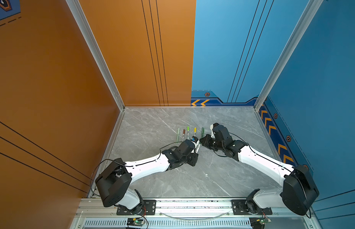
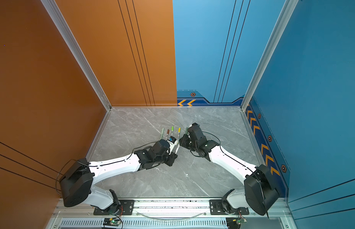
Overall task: Insert pens into pen caps
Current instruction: Put on the pen cap to the pen.
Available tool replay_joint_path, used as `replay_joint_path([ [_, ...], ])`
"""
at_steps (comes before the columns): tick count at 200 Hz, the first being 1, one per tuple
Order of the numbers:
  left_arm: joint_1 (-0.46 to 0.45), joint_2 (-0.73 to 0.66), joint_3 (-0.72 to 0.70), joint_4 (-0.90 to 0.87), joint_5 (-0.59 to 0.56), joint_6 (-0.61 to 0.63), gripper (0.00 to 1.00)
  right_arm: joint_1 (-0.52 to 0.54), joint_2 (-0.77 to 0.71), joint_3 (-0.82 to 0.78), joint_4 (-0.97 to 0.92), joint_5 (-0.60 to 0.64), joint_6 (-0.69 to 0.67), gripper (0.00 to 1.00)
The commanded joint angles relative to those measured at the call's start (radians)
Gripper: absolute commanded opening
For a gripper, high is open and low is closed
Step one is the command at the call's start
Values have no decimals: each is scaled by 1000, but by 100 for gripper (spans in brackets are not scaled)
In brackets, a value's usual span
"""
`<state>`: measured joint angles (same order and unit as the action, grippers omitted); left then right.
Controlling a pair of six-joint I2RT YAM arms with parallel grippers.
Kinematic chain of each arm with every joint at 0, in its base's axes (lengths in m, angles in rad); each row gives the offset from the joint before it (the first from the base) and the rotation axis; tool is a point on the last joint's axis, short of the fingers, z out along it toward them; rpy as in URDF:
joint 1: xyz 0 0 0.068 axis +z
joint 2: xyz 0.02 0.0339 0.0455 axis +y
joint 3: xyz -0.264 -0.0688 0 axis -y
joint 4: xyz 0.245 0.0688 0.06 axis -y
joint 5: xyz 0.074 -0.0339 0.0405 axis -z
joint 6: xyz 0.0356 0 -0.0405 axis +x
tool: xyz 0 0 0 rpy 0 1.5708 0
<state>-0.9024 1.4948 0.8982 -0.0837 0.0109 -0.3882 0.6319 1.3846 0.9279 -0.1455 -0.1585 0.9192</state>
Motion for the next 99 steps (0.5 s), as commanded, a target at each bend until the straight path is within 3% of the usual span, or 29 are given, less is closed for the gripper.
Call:
replay_joint_path([
  [1,6,-12,96,249,-14,71,0,57,51,-40,-114,-137,19,0],
  [30,14,-14,84,317,-18,79,0,63,81,-29,-120,-159,-1,0],
  [99,93,-34,94,383,128,42,0,139,135,-27,-83,-248,-36,0],
])
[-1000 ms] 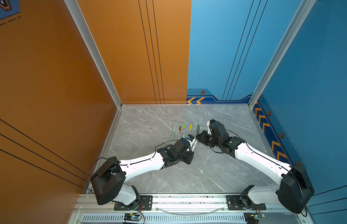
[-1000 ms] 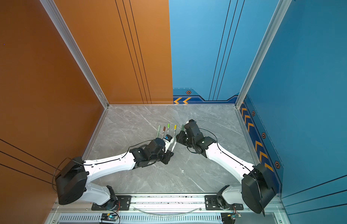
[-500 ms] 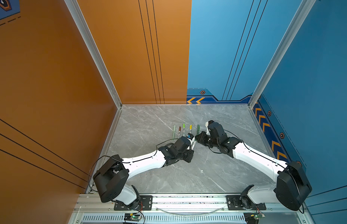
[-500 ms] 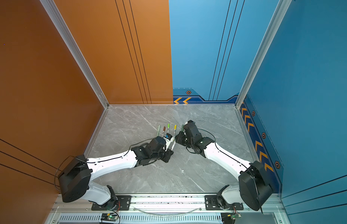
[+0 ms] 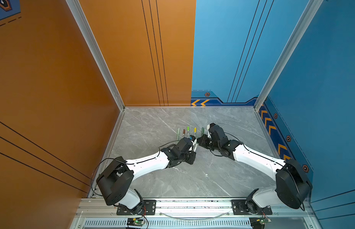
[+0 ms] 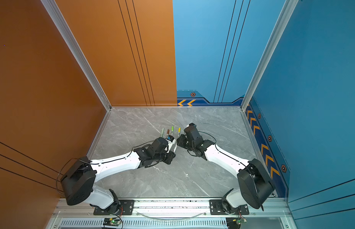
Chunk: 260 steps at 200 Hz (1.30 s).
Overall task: Insert pens into pen caps
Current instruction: Put on the pen cap to the pen.
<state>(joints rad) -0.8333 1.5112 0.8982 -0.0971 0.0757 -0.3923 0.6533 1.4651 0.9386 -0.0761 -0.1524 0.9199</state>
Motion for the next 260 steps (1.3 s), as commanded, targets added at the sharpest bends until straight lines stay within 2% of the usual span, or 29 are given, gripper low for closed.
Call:
replay_joint_path([
  [1,24,-50,94,398,64,48,0,118,55,-38,-153,-256,-37,0],
  [29,37,-70,88,404,69,65,0,141,70,-37,-153,-263,-36,0],
  [68,15,-106,77,406,-74,137,0,145,125,-17,-207,-197,59,0],
  [128,40,-119,41,448,-31,86,0,160,111,-27,-116,-223,56,0],
  [162,39,-113,22,449,-25,73,0,121,88,-17,-114,-223,57,0],
  [217,27,-102,-62,448,-4,2,0,-17,-10,65,-62,-169,32,0],
  [260,4,-108,-109,447,-10,-48,0,-71,-106,110,-108,-132,-53,23],
])
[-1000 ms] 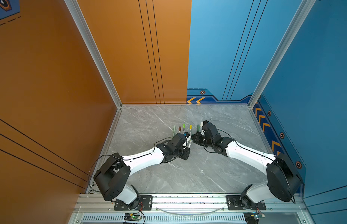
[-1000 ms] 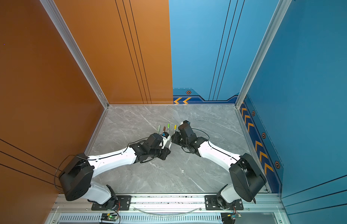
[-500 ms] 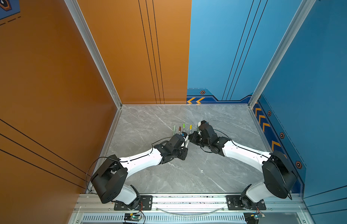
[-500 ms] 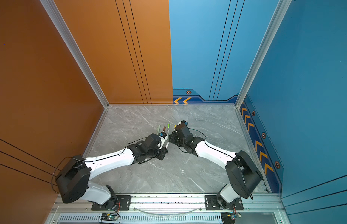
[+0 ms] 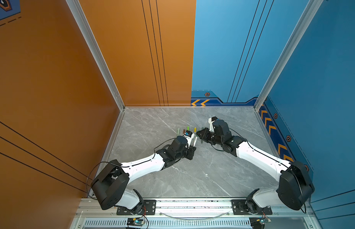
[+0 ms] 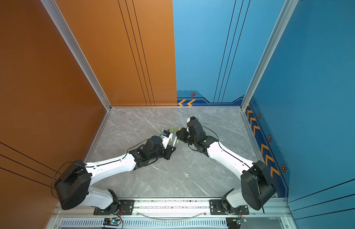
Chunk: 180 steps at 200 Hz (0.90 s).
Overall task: Insert pens into pen caps
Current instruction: Put on the pen cap to the pen, then place the pen at the center of the table.
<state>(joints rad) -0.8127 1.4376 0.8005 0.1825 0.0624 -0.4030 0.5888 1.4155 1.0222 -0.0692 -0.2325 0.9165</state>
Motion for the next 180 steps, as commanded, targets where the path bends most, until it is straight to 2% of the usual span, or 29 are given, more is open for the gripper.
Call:
replay_joint_path([
  [1,-18,-34,-13,167,4,-38,0,-6,-60,26,-117,-48,-52,23],
  [29,-37,-33,-20,169,-8,-66,0,-6,-125,14,-159,-6,-100,31],
  [61,-49,-26,-6,169,-16,-78,0,2,-150,-15,-161,2,-109,32],
  [106,-54,-20,13,167,-13,-95,0,28,-130,-25,-160,20,-123,28],
  [150,-55,-13,17,168,-9,-109,0,52,-117,-28,-152,53,-128,13],
  [180,-55,-5,22,168,3,-111,0,55,-98,-28,-143,55,-128,12],
])
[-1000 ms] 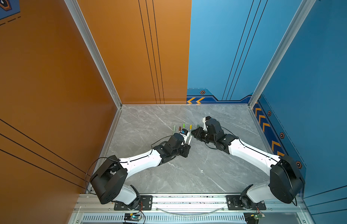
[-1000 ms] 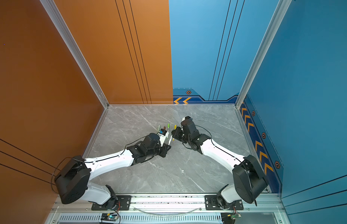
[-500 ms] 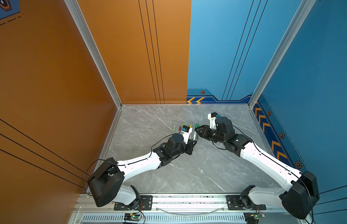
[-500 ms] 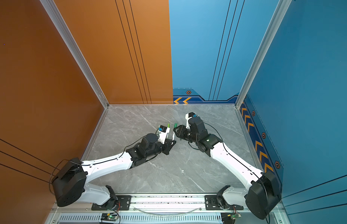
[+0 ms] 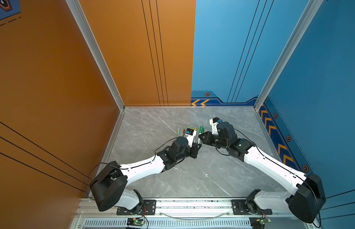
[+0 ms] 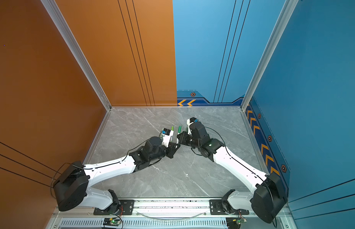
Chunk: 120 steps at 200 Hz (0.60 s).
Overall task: Insert pens into pen caps
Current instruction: Place the pen at the center of the table.
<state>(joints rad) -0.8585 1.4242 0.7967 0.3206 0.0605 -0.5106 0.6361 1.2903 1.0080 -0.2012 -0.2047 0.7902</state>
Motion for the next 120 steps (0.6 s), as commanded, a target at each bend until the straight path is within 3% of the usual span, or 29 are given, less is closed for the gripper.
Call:
replay_joint_path([
  [1,-10,8,26,30,5,-3,0,8,27,-14,-11,27,-3,12],
  [32,-10,5,25,29,8,-4,0,10,49,-8,-5,30,-7,19],
  [60,-6,4,23,29,6,-4,0,10,67,0,0,31,-9,20],
  [120,-2,11,21,29,-3,-17,0,4,34,-3,-23,83,-17,1],
])
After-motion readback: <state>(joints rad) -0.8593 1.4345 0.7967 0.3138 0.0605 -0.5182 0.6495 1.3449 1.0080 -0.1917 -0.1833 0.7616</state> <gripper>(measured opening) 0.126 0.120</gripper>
